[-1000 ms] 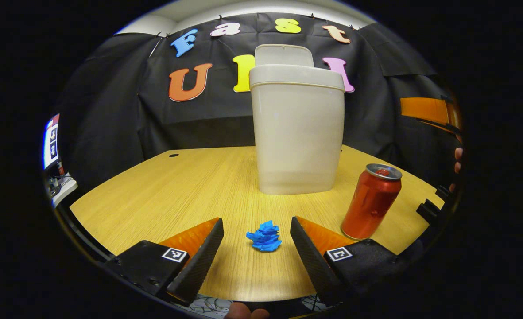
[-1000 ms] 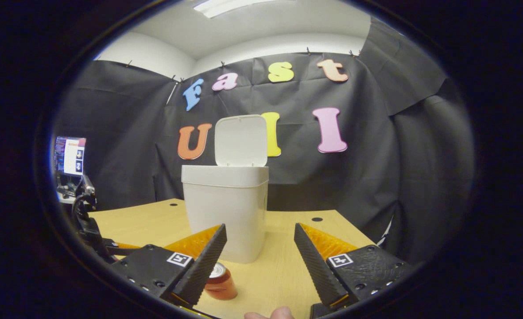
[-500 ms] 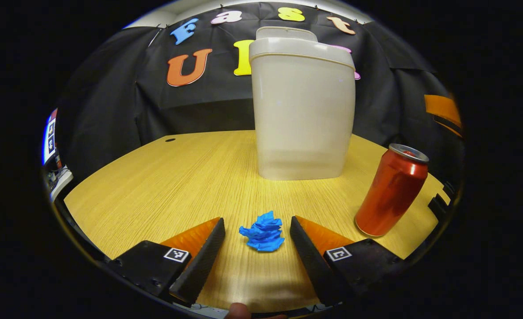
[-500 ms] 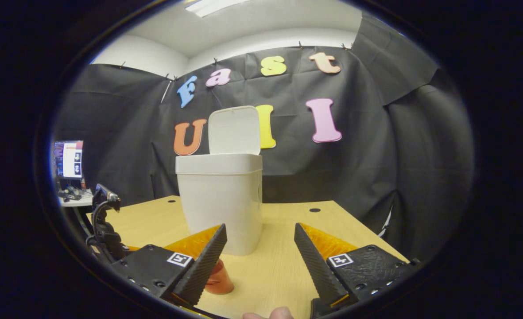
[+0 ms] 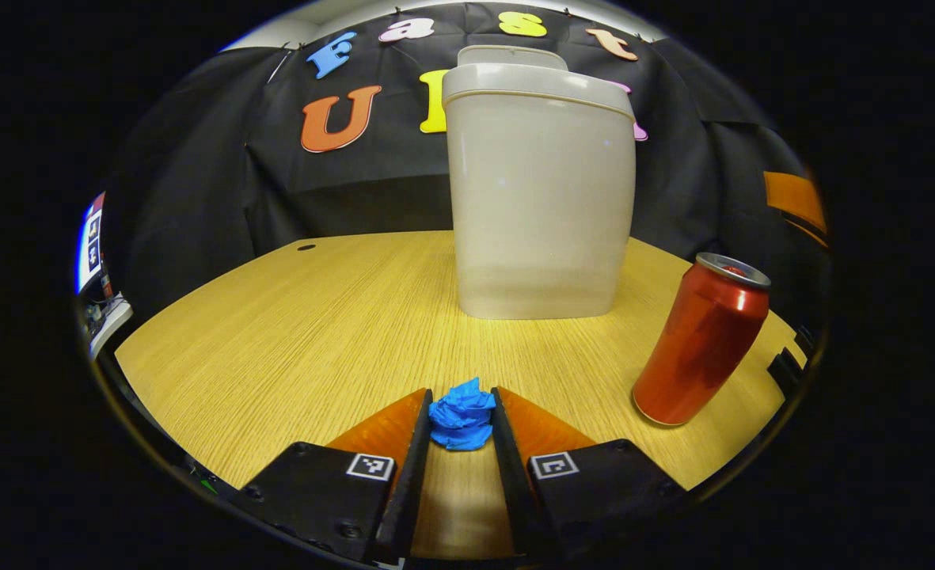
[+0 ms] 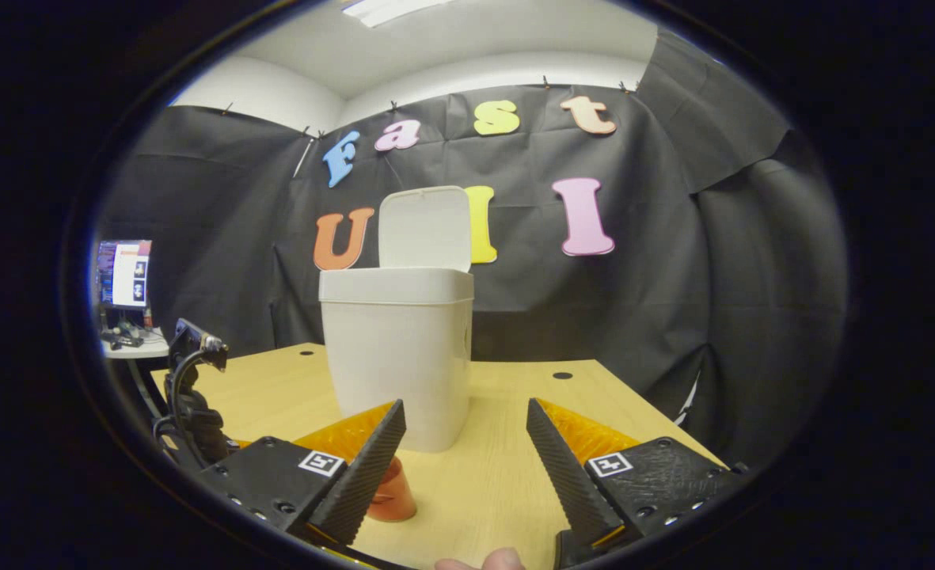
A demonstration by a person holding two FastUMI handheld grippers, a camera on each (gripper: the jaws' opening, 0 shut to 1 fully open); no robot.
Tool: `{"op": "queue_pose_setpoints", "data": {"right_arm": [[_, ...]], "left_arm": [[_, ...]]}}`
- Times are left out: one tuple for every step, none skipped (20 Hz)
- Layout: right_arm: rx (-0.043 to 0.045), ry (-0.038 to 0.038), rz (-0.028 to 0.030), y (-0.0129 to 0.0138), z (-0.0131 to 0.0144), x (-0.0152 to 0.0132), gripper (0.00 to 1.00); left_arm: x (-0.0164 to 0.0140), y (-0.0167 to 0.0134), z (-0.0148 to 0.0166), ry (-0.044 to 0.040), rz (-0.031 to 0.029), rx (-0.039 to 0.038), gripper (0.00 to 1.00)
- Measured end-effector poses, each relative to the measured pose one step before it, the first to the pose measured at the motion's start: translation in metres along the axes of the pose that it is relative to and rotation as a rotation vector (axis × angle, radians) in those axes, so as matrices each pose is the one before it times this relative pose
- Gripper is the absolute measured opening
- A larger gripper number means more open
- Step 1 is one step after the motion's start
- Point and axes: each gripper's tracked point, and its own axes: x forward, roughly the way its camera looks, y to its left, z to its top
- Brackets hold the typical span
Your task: Press the lid of the desktop garbage bin to open it, pick up the crumpled paper on the desktop and throw it into the bin, then pick up the pop can on the desktop and drop it into the bin, and finally close the garbage bin lid.
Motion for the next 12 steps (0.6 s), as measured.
{"op": "queue_pose_setpoints", "data": {"right_arm": [[-0.00197, -0.00132, 0.00036, 0.00089, 0.00111, -0.00079, 0.95], [0.00098, -0.00147, 0.00149, 0.0008, -0.0007, -0.00045, 0.95], [0.00119, -0.00111, 0.00311, 0.00183, 0.00053, -0.00048, 0.95], [0.00042, -0.00015, 0.00331, 0.00218, -0.0001, -0.00086, 0.97], [-0.00016, 0.00025, 0.00396, 0.00167, 0.00031, -0.00059, 0.97], [0.00051, 0.00064, 0.0051, 0.0034, -0.00084, -0.00085, 0.98], [0.00122, 0.00056, 0.00585, 0.00318, -0.00094, -0.00198, 0.95], [0.00063, 0.00023, 0.00561, 0.00361, -0.00032, -0.00123, 0.96], [0.00113, 0.00077, 0.00621, 0.00487, 0.0002, -0.00132, 0.96], [0.00178, 0.00305, 0.00708, 0.00506, -0.00263, -0.00088, 0.96], [0.00167, 0.00625, 0.00749, 0.00587, -0.00252, -0.00035, 0.96], [-0.0008, 0.00714, 0.00769, 0.00514, -0.0041, -0.00085, 0.96]], "left_arm": [[-0.00161, -0.00031, 0.00078, -0.00313, -0.0039, -0.00154, 0.45], [-0.0006, -0.00025, 0.00052, -0.00496, -0.00238, -0.00275, 0.44], [-0.00033, -0.00109, 0.00128, -0.00326, -0.00384, -0.00103, 0.42], [-0.00012, -0.00137, 0.00036, -0.00323, -0.00395, -0.00008, 0.41], [-0.00163, 0.00008, 0.00225, -0.00535, 0.00078, 0.00037, 0.4], [-0.00161, 0.00081, 0.00247, -0.0067, 0.00214, 0.00044, 0.39], [-0.00195, 0.00099, 0.00427, -0.01011, 0.00362, -0.00097, 0.39], [-0.00132, 0.00106, 0.00328, -0.00996, 0.00266, -0.00167, 0.39], [-0.00256, 0.00015, 0.00575, -0.01151, 0.00146, -0.002, 0.39], [-0.00198, 0.00104, 0.00649, -0.01547, 0.00141, -0.0011, 0.39], [-0.0021, 0.00153, 0.00679, -0.01525, 0.00303, 0.00031, 0.39], [-0.00237, 0.00161, 0.00689, -0.01737, 0.00271, -0.00071, 0.39]]}}
